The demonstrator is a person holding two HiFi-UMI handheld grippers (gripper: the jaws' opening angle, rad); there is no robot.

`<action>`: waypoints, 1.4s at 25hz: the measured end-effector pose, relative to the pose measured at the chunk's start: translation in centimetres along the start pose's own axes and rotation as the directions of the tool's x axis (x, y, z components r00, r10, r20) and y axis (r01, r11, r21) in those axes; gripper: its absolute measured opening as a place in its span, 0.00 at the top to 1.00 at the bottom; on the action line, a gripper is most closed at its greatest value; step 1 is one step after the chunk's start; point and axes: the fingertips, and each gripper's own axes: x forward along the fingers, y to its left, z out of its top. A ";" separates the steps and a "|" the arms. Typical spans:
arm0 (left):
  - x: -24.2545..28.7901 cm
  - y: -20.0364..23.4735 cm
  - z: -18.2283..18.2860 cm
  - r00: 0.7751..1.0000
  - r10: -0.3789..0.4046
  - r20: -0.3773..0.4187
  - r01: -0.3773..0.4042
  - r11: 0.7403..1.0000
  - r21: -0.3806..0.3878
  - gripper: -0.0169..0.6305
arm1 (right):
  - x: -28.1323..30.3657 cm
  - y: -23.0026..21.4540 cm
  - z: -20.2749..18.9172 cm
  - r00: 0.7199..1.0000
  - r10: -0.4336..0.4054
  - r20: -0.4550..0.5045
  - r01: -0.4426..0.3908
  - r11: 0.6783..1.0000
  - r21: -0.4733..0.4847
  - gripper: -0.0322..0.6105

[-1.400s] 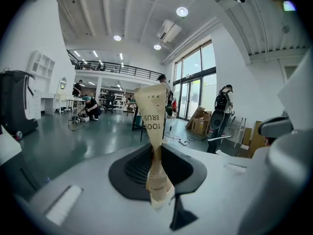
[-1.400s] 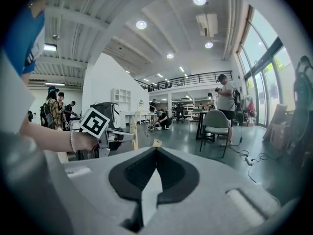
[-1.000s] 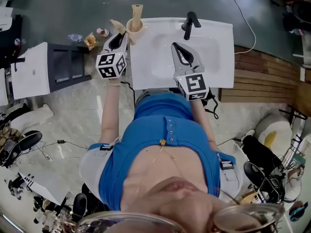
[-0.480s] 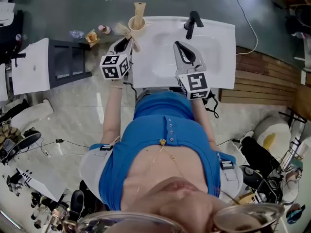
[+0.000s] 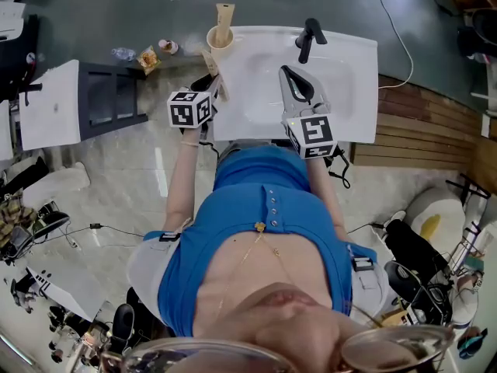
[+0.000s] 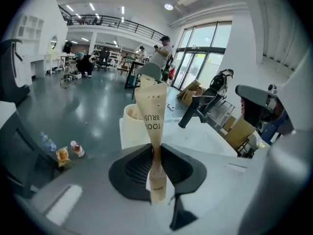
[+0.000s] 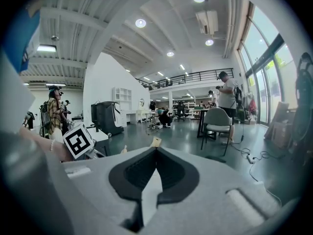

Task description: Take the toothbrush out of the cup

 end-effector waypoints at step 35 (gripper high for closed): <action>5.1 2.1 -9.1 0.975 -0.021 -0.221 -0.025 0.979 -0.202 0.71 | 0.7 0.8 -1.0 0.999 -0.001 -0.044 0.001 1.000 -0.003 0.95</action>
